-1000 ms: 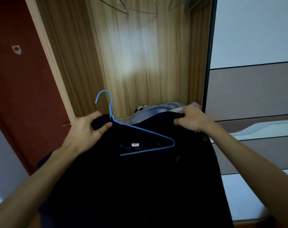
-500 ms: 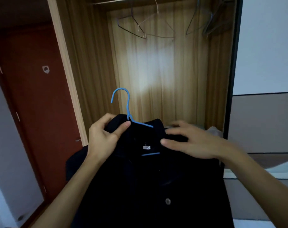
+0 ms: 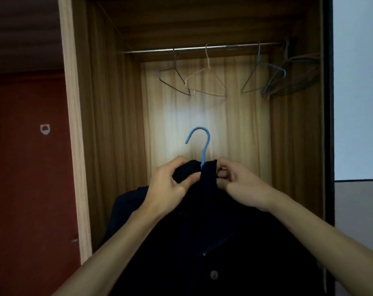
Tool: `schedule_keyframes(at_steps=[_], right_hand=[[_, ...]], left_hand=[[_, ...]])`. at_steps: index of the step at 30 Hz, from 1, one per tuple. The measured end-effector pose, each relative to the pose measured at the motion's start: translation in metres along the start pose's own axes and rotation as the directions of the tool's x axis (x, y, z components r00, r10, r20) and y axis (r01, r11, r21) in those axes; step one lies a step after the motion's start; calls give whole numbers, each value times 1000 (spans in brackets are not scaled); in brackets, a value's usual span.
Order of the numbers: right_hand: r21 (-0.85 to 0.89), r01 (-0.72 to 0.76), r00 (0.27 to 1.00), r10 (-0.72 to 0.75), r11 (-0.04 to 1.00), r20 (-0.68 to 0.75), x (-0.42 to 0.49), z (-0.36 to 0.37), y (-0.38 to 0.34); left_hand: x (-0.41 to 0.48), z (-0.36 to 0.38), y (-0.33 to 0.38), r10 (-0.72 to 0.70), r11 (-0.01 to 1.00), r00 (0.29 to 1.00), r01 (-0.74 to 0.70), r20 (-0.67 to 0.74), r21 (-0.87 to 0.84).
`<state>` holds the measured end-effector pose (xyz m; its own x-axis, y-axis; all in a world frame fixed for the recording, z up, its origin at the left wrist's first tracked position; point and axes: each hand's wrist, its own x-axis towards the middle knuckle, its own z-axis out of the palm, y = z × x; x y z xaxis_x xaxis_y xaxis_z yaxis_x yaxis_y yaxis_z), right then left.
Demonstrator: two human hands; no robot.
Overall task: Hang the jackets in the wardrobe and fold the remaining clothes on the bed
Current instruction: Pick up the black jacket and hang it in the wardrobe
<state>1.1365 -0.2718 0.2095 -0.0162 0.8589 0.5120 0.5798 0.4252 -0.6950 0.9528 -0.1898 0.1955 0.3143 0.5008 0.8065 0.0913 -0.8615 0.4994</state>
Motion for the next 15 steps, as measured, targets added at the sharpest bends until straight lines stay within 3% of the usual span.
schedule_keyframes(at_steps=[5, 8, 10, 13, 15], right_hand=[[318, -245, 943, 301, 916, -141, 86, 14, -27], [628, -308, 903, 427, 715, -42, 126, 21, -43], [718, -281, 917, 400, 637, 4, 154, 25, -52], [685, -236, 951, 307, 689, 19, 198, 34, -63], [645, -178, 977, 211, 743, 26, 226, 42, -68]], left_hand=[[58, -27, -30, -57, 962, 998, 46, 34, 267], [80, -43, -45, -146, 941, 986, 116, 74, 318], [86, -51, -56, -260, 945, 961, 233, 95, 229], [99, -62, -71, -407, 913, 909, 408, 93, 12], [116, -70, -81, -417, 905, 906, 421, 71, -54]])
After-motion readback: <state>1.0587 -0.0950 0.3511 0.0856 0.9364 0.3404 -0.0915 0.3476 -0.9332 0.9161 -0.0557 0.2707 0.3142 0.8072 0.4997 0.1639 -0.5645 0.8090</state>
